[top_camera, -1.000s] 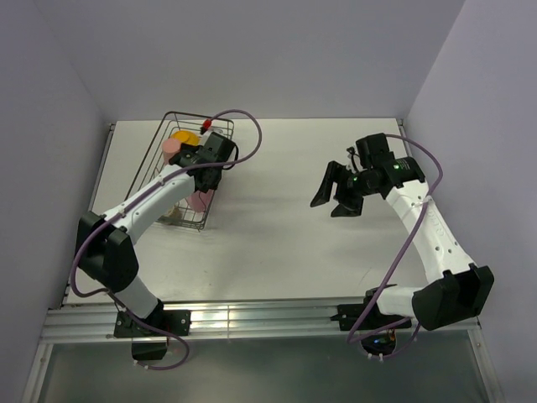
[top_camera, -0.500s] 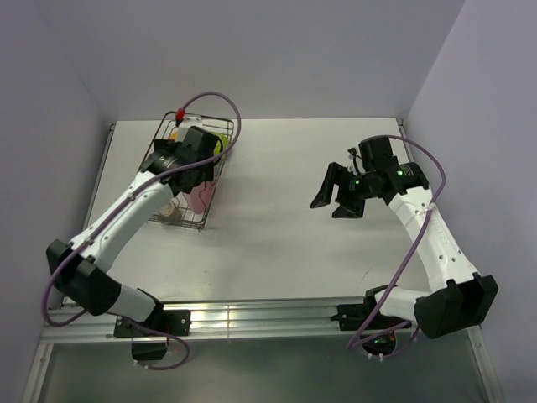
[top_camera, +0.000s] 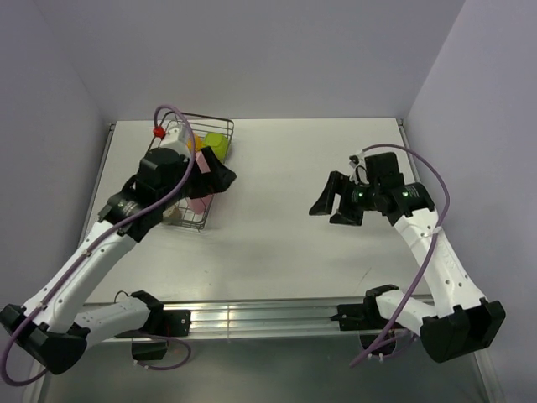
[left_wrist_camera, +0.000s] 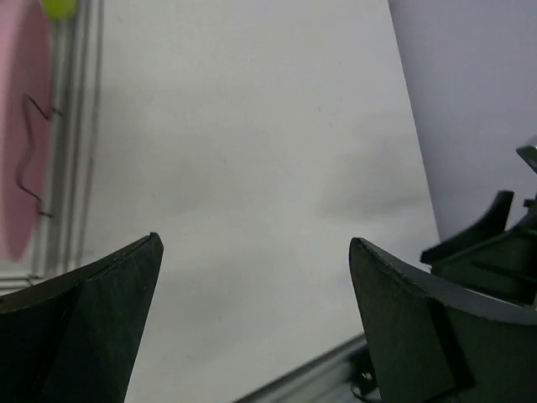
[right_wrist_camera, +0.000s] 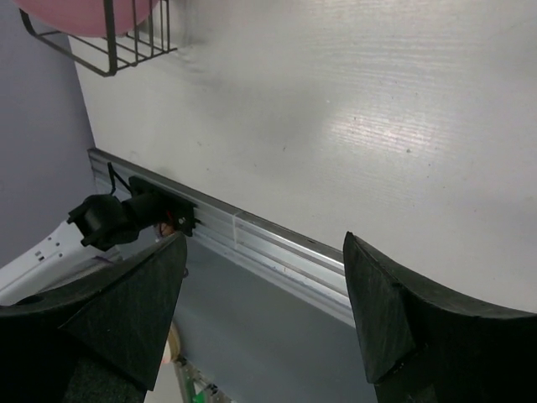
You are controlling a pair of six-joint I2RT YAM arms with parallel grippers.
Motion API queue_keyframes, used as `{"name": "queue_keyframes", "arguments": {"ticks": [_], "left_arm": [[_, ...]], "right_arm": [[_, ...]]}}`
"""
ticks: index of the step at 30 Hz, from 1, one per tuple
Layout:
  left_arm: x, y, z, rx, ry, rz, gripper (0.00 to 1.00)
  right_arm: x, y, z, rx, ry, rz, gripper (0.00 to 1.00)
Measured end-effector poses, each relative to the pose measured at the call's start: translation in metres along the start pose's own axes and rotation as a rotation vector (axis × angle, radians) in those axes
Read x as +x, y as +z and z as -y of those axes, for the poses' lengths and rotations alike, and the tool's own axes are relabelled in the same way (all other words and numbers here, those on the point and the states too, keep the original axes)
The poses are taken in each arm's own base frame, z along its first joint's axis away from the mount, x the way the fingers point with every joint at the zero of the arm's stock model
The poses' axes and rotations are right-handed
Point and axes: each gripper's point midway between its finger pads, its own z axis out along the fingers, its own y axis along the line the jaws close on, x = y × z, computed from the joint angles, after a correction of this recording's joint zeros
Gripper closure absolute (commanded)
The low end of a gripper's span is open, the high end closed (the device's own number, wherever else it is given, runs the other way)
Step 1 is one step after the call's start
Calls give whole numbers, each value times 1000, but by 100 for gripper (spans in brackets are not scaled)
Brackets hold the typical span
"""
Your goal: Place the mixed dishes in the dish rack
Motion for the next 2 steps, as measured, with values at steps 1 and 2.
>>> {"name": "queue_keyframes", "arguments": {"ticks": [1,2], "left_arm": [[11,6,2,24,-29,-29,1],[28,11,1,43,-68,-72,1]], "right_arm": [[4,3,3,-4,4,-10,18],[7,6,6,-3,10,-21,18]]}}
